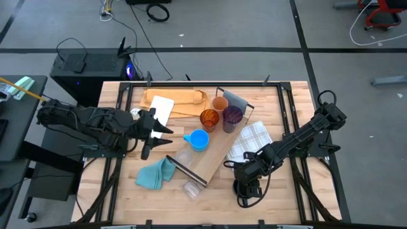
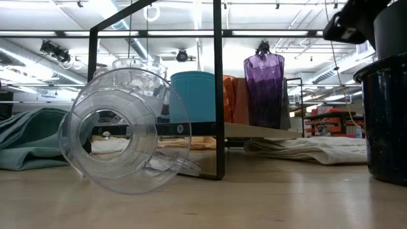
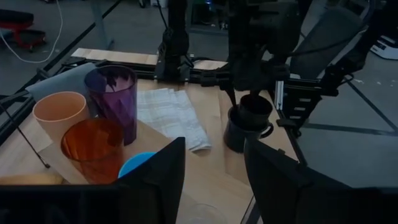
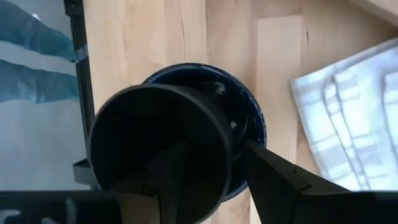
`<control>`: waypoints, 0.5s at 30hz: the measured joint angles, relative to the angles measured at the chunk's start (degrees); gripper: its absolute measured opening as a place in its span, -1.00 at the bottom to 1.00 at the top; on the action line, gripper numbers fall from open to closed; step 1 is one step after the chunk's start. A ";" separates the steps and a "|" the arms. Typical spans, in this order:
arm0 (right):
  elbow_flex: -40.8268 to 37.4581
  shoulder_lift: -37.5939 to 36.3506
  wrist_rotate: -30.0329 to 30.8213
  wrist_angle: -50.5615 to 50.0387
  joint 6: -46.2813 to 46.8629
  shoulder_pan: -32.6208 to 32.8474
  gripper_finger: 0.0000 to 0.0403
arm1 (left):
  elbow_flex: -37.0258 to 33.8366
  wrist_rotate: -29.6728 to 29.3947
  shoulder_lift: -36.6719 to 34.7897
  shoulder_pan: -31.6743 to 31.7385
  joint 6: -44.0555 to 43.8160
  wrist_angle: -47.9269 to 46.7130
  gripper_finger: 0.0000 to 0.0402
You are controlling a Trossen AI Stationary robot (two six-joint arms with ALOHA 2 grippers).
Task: Stack small to large cups/mugs on shelf
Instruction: Put the black cup on the shelf
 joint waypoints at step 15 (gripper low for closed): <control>-0.20 0.00 0.30 0.64 -0.56 -0.20 -0.92 | 0.00 -0.14 0.00 0.17 -0.25 -0.31 -0.20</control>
